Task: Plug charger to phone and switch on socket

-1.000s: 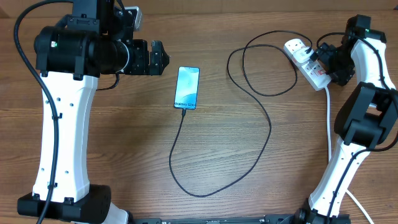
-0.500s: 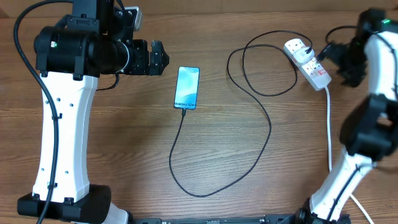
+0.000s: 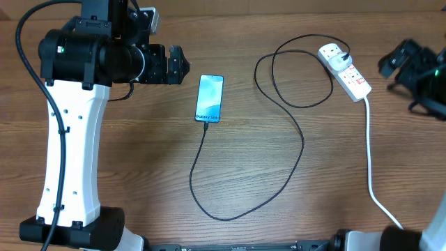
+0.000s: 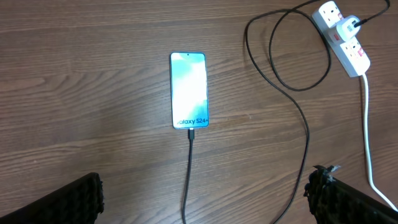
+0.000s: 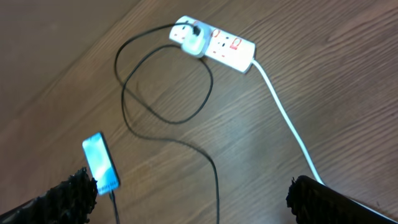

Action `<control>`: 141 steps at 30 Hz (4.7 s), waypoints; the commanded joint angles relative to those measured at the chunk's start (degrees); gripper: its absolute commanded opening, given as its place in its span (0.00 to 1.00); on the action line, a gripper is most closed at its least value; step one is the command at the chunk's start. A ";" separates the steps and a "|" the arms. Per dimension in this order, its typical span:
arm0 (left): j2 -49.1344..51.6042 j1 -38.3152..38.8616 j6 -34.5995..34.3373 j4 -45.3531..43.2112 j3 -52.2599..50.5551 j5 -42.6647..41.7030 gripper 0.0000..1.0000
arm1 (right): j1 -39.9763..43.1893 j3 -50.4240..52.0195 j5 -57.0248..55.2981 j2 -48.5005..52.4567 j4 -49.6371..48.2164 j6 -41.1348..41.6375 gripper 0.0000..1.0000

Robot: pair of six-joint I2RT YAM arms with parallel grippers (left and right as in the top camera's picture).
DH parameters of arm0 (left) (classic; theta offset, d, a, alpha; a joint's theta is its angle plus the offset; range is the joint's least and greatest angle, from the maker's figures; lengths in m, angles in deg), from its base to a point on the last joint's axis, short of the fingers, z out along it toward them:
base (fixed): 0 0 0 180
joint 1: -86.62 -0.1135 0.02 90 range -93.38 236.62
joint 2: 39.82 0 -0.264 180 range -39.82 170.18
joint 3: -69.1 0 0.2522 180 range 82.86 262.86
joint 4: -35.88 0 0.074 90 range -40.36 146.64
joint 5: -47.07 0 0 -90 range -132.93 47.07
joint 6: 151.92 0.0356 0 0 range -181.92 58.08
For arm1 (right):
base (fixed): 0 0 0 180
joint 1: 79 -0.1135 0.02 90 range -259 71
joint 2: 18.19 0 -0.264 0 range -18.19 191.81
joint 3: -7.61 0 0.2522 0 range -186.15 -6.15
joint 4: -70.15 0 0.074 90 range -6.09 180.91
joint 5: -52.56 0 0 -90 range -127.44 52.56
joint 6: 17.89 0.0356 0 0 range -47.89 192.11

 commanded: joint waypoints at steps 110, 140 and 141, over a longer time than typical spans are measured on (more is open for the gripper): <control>0.20 0.39 0.24 -0.11 0.39 0.76 1.00 | -13.49 114.71 11.54 -87.12 -87.36 -8.63 1.00; 0.22 0.39 0.26 -0.11 0.39 0.76 1.00 | -13.53 121.94 8.55 -87.14 -102.79 -13.11 1.00; 0.22 0.37 0.26 -0.11 0.39 0.79 1.00 | -13.53 121.94 8.52 -87.14 -101.35 -13.14 1.00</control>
